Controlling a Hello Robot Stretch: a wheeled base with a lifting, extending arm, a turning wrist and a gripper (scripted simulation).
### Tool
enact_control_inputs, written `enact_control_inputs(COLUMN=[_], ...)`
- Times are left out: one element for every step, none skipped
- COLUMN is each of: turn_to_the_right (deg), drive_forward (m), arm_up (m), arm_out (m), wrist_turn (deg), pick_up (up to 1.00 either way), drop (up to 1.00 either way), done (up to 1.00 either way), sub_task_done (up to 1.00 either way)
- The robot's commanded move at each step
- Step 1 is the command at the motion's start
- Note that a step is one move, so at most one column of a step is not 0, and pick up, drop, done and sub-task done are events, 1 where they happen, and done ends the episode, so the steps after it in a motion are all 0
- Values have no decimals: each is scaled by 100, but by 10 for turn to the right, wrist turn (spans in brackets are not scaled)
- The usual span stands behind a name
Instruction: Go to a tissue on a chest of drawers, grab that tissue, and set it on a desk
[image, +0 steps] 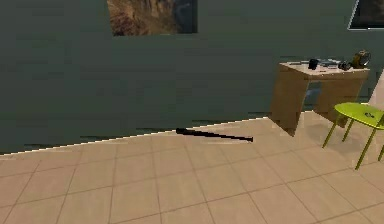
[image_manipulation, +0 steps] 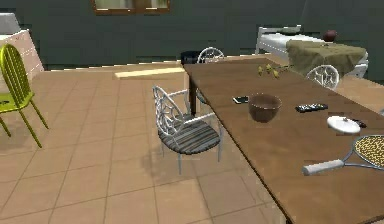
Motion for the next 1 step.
enact_control_inputs(turn_to_the_right=[450], drive_forward=[0], arm_up=[0], arm_out=[0], wrist_turn=[0], pick_up=[0], drop=[0], done=[0], sub_task_done=[0])
